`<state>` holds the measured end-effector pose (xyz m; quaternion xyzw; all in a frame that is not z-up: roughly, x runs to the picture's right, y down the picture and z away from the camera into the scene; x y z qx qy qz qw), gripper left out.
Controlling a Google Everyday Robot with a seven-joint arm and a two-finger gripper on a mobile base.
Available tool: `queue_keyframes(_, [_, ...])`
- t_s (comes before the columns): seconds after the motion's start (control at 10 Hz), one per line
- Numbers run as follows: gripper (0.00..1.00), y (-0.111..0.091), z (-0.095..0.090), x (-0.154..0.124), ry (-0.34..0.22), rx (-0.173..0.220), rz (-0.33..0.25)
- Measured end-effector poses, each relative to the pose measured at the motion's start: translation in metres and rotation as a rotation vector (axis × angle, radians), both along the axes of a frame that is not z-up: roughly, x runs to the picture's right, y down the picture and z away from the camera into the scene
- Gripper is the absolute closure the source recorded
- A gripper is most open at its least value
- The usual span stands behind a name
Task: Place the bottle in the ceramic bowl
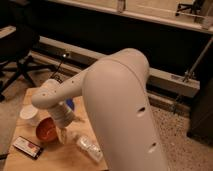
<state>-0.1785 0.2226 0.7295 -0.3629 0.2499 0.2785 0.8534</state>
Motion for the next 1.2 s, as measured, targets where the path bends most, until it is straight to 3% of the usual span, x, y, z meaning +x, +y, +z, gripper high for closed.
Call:
queue_keyframes(0.1, [0.20, 0.022, 0.009, -0.011, -0.008, -0.045, 0.043])
queue_keyframes(0.3, [0.20, 0.046, 0.026, -0.014, -0.001, -0.087, 0.094])
queue_keyframes(0.4, [0.20, 0.054, 0.036, -0.006, 0.022, -0.092, 0.104])
queue_keyframes(0.6, [0.21, 0.049, 0.049, 0.017, 0.078, -0.063, 0.100])
queue_keyframes(0.7, [0.26, 0.045, 0.052, 0.025, 0.094, -0.044, 0.093])
queue_keyframes(0.9, [0.46, 0.043, 0.052, 0.024, 0.088, -0.027, 0.074])
queue_keyframes(1.2, [0.76, 0.044, 0.051, 0.017, 0.070, -0.031, 0.059])
